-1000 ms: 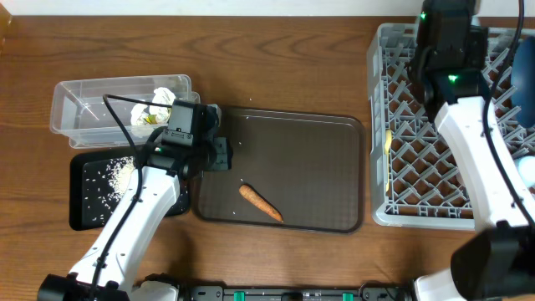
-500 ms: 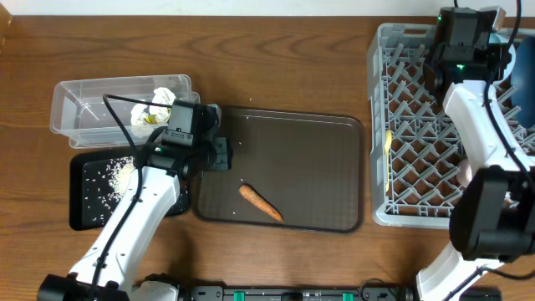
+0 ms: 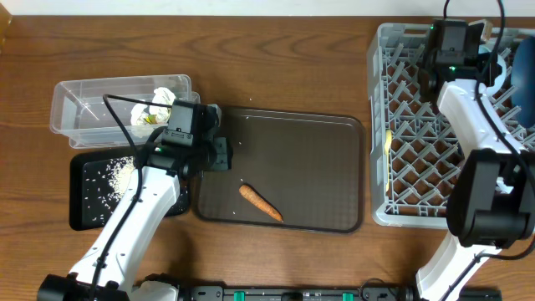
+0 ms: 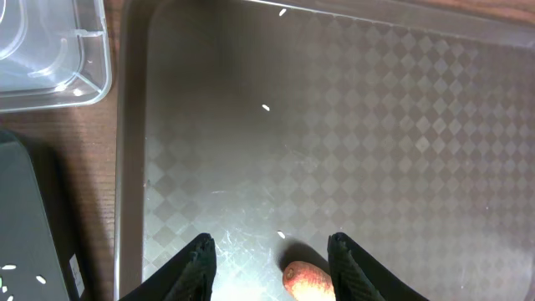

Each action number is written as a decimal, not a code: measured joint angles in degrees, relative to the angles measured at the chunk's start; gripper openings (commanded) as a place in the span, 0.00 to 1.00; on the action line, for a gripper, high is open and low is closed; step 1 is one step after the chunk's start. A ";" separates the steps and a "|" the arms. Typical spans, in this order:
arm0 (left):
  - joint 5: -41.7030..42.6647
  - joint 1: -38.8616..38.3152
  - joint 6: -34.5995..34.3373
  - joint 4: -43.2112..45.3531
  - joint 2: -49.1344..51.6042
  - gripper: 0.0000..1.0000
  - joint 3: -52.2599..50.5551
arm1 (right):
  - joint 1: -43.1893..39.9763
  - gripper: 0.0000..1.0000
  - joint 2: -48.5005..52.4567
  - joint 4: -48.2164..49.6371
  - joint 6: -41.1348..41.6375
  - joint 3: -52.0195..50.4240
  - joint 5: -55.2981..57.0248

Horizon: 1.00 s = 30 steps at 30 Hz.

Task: Sort waste into correct bins and load items into the dishwasher rack
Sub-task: 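Lift the bowl with the right gripper and place it in the rack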

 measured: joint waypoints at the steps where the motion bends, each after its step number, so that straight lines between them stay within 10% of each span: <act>1: 0.00 0.00 0.00 0.00 0.00 0.46 0.00 | 0.00 0.01 0.11 0.11 0.04 0.00 0.35; 19: -0.24 0.00 0.00 0.00 0.00 0.46 0.00 | 5.18 0.02 0.11 -11.69 3.89 0.48 0.90; 25: -0.24 0.00 0.02 0.00 0.00 0.46 0.00 | 6.19 0.42 0.72 -22.77 9.97 -0.22 -7.80; 30: -0.24 0.00 0.00 0.00 0.00 0.47 0.00 | 6.51 0.47 1.20 -26.08 11.23 -0.85 -17.84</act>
